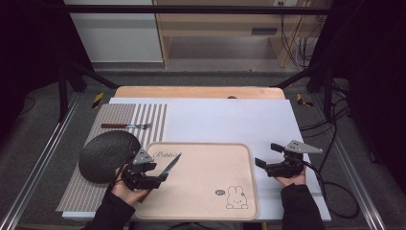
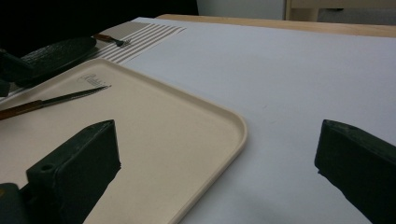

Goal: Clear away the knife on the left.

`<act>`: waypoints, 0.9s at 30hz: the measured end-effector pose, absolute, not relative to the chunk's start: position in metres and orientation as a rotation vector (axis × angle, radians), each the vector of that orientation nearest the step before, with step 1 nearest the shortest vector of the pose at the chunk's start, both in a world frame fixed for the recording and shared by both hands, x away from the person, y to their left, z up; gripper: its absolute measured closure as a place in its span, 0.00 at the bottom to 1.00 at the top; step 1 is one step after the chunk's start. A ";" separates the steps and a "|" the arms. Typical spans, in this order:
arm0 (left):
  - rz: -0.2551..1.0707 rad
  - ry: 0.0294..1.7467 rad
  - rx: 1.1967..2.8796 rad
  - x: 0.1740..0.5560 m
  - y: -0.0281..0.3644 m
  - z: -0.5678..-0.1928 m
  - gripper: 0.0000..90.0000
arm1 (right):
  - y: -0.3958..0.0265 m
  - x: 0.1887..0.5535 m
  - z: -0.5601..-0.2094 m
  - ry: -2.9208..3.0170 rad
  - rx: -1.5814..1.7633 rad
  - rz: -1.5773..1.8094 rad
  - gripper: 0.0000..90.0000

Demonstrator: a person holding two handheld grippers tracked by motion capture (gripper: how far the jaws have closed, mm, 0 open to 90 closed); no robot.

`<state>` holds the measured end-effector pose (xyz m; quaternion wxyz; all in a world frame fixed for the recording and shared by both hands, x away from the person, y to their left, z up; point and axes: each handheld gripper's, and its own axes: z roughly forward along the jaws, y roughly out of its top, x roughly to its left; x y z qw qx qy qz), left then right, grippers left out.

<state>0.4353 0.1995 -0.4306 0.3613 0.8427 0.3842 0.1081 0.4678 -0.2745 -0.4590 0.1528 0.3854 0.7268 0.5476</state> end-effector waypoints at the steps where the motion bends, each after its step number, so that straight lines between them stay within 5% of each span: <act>1: 0.250 0.979 2.161 0.438 0.196 -0.432 0.43 | -0.275 0.468 -0.459 2.084 1.105 1.571 0.00; 5: 0.281 0.953 2.193 0.444 0.185 -0.438 0.44 | -0.275 0.468 -0.459 2.079 1.103 1.574 0.00; 18: 0.264 0.970 2.238 0.451 0.177 -0.452 0.93 | -0.275 0.468 -0.459 2.081 1.103 1.573 0.00; 27: 0.283 0.979 2.258 0.454 0.174 -0.458 1.00 | -0.275 0.468 -0.459 2.082 1.103 1.571 0.00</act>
